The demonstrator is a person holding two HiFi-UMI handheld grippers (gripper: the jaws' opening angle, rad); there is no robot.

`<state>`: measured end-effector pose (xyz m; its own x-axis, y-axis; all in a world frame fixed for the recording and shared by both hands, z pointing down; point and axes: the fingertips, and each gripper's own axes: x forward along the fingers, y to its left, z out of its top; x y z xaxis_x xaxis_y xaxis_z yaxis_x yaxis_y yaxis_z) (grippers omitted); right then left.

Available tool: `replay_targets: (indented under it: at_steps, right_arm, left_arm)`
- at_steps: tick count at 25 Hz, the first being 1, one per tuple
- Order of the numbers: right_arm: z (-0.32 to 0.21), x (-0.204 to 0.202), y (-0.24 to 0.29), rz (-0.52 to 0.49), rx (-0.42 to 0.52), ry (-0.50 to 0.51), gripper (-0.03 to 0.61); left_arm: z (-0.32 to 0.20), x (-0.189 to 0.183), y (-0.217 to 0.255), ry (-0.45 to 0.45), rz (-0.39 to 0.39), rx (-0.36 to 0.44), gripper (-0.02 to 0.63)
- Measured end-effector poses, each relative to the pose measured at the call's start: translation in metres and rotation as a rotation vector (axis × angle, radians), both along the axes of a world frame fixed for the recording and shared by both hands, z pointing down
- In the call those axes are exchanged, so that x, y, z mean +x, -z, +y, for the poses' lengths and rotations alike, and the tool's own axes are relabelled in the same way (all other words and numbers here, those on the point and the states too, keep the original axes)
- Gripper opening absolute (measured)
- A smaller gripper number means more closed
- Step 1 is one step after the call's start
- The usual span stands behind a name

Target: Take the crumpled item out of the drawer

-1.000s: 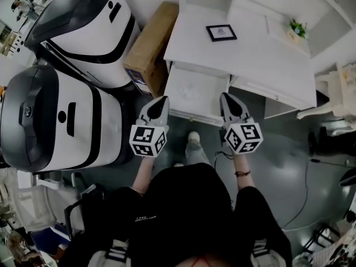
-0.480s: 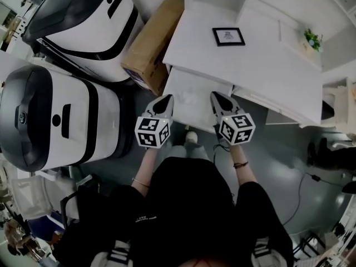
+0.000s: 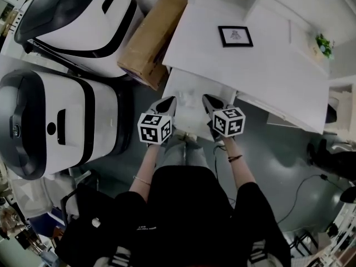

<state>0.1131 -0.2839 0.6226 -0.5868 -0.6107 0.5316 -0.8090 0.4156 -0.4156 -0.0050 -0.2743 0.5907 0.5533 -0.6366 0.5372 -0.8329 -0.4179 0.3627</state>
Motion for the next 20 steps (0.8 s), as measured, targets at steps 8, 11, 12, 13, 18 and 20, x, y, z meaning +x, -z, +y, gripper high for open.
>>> replay_targets:
  at_steps: [8,11,12,13,18,20]
  right_arm:
    - [-0.014,0.001,-0.081,0.064,-0.164,0.019,0.031]
    - [-0.016,-0.002,-0.101,0.091,-0.208,0.047,0.052]
    - [-0.017,-0.003,-0.108,0.096,-0.222,0.053,0.065]
    - [-0.017,-0.003,-0.114,0.099,-0.237,0.056,0.074]
    - [-0.026,-0.010,-0.142,0.120,-0.281,0.050,0.120]
    - [-0.029,-0.011,-0.151,0.142,-0.292,0.033,0.164]
  left_arm:
    - [-0.026,0.017,-0.032,-0.076,0.004,-0.094,-0.003]
    - [-0.034,0.021,-0.040,-0.095,0.000,-0.114,-0.003]
    - [-0.035,0.023,-0.043,-0.098,-0.001,-0.123,-0.003]
    - [-0.036,0.024,-0.046,-0.100,0.000,-0.132,-0.003]
    - [-0.043,0.024,-0.062,-0.113,-0.008,-0.164,-0.003]
    - [-0.045,0.023,-0.068,-0.121,-0.011,-0.176,-0.003]
